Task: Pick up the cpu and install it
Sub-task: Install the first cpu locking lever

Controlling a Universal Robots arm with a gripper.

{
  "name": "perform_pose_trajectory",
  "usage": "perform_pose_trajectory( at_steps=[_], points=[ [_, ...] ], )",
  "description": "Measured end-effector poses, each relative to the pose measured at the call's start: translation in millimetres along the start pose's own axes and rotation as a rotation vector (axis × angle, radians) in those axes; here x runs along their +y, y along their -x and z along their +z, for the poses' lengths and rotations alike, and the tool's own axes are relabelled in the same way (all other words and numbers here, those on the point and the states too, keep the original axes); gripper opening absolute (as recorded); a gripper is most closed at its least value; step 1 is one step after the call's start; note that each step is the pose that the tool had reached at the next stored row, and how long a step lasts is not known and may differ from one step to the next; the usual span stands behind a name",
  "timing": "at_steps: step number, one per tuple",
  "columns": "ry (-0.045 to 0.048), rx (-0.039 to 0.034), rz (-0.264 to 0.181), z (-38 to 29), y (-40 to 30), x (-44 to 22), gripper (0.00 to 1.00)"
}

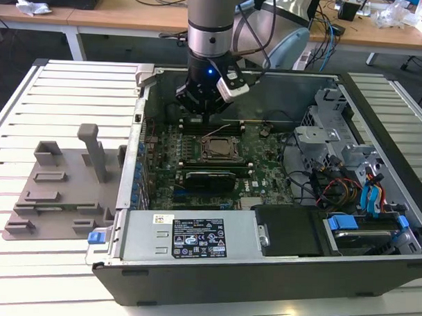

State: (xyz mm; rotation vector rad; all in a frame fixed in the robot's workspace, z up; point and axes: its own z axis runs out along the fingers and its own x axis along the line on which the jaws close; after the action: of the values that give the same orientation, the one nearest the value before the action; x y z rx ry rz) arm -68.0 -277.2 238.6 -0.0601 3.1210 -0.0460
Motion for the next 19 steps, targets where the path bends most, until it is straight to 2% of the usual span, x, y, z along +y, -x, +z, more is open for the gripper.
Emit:
perform_pose_trajectory(
  at_steps=[4, 7, 11, 13, 19],
  points=[
    [0.0000, 0.0000, 0.000, 2.4, 0.0, 0.1, 0.11],
    [0.0002, -0.0002, 0.000, 6.6, 2.0, 1.5, 0.11],
    [0.0001, 0.0010, 0.000, 11.9, 16.0, 2.0, 0.11],
    [-0.0001, 0.0013, 0.000, 13.1, 18.3, 2.1, 0.11],
    [0.0000, 0.0028, -0.001, 19.6, 32.8, 2.6, 0.11]
  ],
)
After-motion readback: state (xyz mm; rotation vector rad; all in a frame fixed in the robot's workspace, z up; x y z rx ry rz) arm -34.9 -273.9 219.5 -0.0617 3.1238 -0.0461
